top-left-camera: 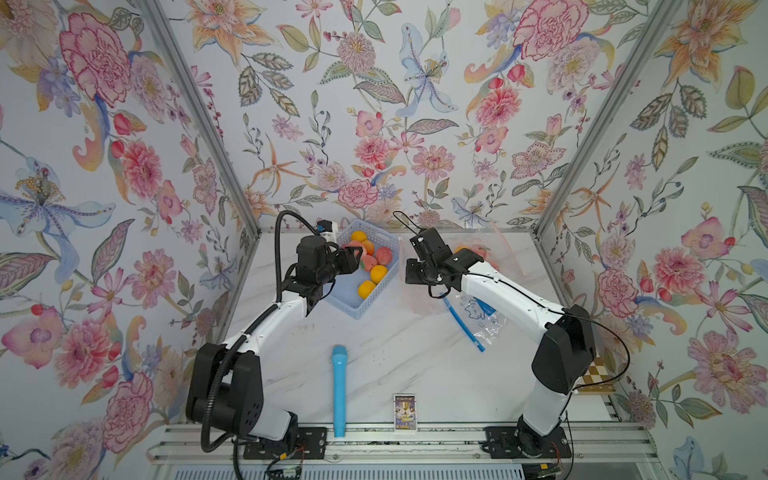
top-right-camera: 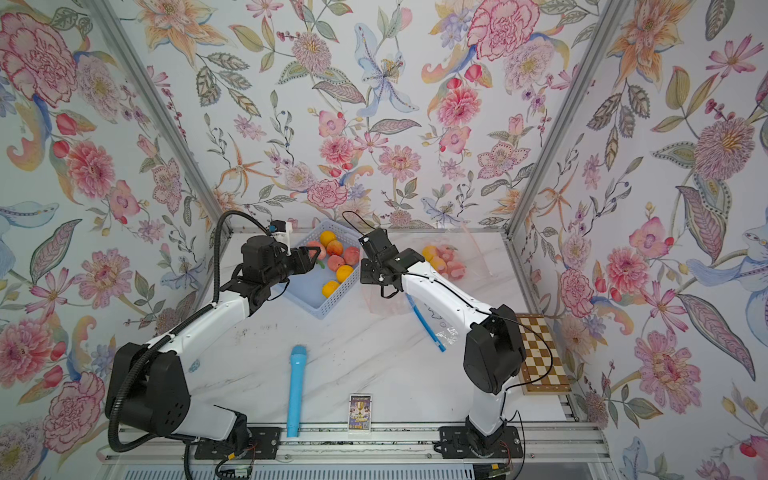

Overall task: Place the peach in a zip-top bag and seal the zipper
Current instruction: Pick up the peach from the basket, then place the peach in the zipper food storage bag.

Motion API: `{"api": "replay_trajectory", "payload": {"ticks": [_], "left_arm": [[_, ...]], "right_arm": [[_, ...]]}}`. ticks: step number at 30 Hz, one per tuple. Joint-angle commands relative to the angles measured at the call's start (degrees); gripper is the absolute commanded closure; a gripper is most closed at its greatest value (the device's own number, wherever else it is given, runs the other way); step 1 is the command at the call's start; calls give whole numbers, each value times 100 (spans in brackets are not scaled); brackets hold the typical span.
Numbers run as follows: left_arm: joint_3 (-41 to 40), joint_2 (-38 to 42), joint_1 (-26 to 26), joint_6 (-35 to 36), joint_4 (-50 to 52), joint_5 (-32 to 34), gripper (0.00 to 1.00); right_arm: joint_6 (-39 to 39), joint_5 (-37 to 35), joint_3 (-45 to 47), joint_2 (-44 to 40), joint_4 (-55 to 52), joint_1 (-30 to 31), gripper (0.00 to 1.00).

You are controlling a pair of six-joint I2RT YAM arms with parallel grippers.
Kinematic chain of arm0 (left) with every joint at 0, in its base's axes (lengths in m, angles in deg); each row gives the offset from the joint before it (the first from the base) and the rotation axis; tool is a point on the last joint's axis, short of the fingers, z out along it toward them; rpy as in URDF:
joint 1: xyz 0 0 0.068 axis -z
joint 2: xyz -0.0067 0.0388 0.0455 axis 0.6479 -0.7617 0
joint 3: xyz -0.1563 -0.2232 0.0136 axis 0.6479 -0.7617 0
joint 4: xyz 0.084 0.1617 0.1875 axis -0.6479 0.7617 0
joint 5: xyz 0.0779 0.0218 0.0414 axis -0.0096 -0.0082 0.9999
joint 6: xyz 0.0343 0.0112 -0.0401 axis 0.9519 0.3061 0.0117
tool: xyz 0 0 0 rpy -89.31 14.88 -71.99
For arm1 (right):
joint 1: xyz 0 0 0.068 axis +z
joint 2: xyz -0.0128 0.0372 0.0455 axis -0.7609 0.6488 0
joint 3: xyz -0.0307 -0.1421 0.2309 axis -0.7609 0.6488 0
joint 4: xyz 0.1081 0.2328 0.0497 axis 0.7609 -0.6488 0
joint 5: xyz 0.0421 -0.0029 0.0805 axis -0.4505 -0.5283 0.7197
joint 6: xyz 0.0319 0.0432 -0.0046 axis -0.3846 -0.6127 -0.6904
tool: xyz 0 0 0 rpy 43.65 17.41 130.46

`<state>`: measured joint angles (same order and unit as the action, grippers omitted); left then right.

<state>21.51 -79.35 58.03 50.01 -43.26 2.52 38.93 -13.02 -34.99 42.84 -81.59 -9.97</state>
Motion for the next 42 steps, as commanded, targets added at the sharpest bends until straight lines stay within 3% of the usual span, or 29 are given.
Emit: {"api": "replay_trajectory", "payload": {"ticks": [1,7,20,30,42], "left_arm": [[-285,315,296,-353,-637,-285,64],[-288,311,831,-416,-946,-277,64],[27,-515,1219,-373,-972,-354,63],[401,-685,1369,332,317,492,59],[657,-1121,1472,482,727,939,51]], "right_arm": [[-76,377,116,-119,266,-24,100],[-94,644,280,-265,494,-24,100],[-197,986,672,-643,902,-17,100],[-210,1000,632,-610,946,42,100],[-265,1127,505,-475,977,140,100]]}}
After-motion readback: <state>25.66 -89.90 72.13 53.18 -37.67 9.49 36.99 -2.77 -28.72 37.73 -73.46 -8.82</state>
